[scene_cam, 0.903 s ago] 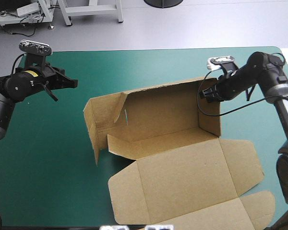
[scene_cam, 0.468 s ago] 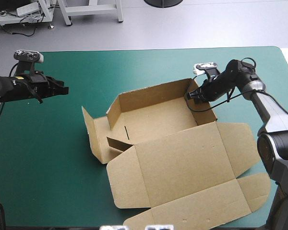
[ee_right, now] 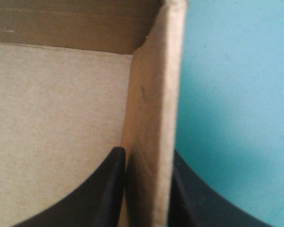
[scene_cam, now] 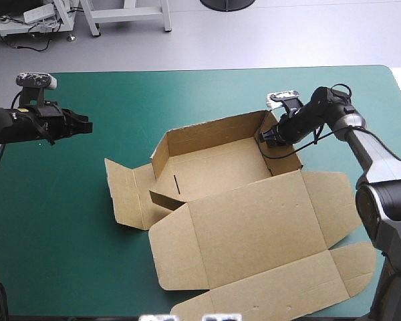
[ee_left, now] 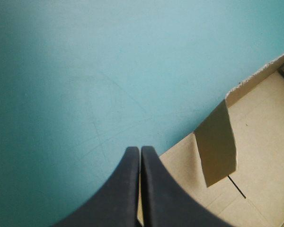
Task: Fold the box
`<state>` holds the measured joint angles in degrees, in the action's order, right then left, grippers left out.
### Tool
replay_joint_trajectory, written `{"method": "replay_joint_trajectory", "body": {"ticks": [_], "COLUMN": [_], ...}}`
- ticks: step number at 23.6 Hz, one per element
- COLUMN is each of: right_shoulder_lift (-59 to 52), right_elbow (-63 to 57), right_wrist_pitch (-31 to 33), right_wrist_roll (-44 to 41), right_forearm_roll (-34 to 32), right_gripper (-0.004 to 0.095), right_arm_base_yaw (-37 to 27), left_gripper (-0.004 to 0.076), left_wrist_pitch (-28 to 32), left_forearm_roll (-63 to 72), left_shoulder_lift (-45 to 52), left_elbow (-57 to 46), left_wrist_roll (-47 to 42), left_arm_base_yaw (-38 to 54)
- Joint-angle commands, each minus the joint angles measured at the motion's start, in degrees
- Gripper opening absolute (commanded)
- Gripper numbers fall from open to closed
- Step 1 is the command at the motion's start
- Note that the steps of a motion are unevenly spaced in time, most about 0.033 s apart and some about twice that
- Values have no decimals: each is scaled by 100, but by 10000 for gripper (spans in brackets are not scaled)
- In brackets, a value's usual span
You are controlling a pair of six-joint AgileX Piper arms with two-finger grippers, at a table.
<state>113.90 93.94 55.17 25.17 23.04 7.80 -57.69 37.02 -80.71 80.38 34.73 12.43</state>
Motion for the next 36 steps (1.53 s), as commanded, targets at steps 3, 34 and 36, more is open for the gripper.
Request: {"method": "replay_joint_trajectory", "body": {"ticks": [3, 34, 36], "right_shoulder_lift": [-209, -1161, -1040], "right_elbow": [438, 605, 605], "right_wrist_pitch": [264, 1647, 1647], "right_wrist_roll": [27, -664, -654], "right_forearm_roll": [-188, -638, -635], "right_gripper": [326, 326, 326], "right_arm_base_yaw": [-35, -80, -80], "left_gripper": [1, 0, 0], "left_wrist_pitch": [97, -147, -147], "left_forearm_roll": [268, 288, 288], "left_shoulder_lift": [124, -193, -193], "left_elbow": [172, 172, 172], "left_wrist_roll": [-1, 59, 71], "left_arm_base_yaw": [2, 2, 2]}}
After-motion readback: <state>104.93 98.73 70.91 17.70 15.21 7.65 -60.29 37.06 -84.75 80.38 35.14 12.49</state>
